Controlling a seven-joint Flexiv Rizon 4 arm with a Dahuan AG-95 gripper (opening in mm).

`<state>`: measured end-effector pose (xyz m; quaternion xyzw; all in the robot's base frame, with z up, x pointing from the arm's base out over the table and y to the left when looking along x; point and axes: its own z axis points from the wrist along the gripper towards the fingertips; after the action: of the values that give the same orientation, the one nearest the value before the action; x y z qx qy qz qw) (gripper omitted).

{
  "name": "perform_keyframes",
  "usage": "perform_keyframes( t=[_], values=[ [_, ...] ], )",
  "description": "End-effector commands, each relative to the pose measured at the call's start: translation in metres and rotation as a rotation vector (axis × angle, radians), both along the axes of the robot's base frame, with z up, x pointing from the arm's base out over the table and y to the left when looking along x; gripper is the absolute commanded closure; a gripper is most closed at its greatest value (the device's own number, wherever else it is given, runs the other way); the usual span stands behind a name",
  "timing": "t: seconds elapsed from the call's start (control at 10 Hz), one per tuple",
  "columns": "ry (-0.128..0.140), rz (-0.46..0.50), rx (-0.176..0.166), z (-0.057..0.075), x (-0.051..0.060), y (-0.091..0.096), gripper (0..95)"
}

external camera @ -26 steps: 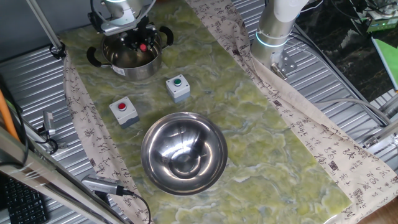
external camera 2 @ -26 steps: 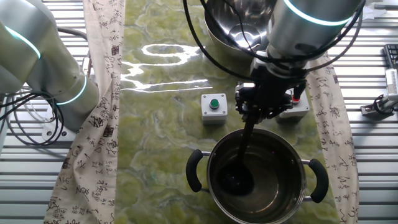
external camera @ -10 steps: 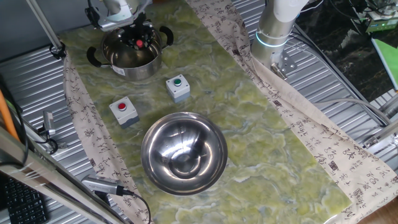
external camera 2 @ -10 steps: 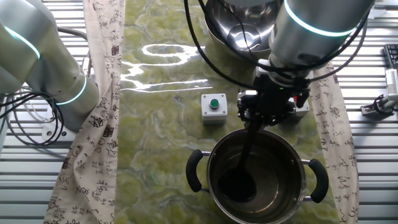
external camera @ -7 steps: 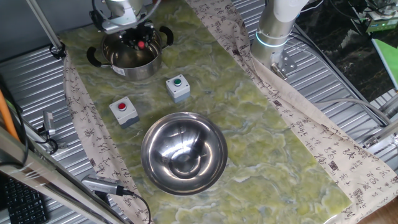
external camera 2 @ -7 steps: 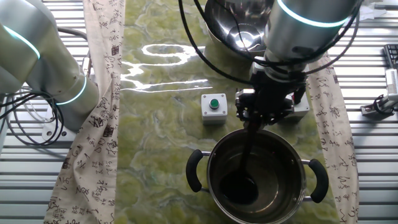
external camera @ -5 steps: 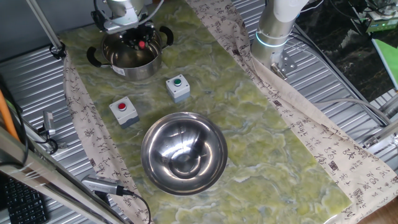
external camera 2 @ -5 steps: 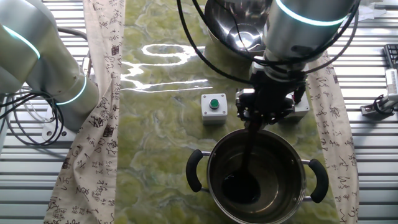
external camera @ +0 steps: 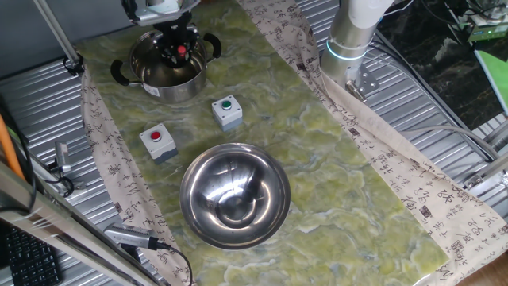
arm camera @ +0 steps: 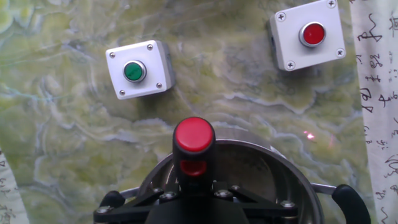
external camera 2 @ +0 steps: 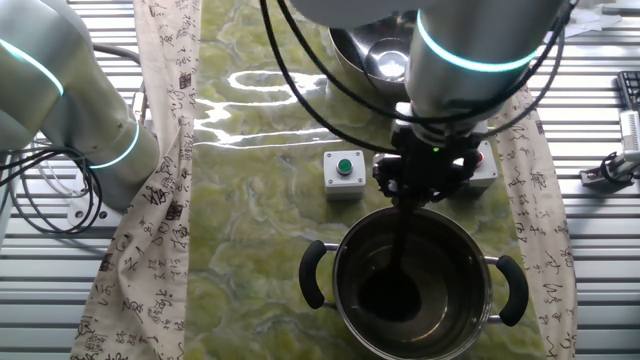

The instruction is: Scoop water with a large spoon from one bowl to another

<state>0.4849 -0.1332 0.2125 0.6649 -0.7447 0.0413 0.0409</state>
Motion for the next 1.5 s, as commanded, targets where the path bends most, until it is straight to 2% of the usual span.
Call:
perform_keyframes(
  t=[0.1,0.3,1.0,1.2,1.5],
  values=[
    [-0.011,0.009,-0.017,0.000,-0.002,0.000,95.0],
    [-0.025,0.010,-0.016,0.000,-0.002,0.000,95.0],
    [0.001,-0.001,-0.015,0.001,-0.001,0.001,95.0],
    [0.003,-0.002,-0.015,0.005,0.001,0.002,95.0],
    [0.012,-0.002,-0.018,0.018,0.006,0.009,95.0]
  ],
)
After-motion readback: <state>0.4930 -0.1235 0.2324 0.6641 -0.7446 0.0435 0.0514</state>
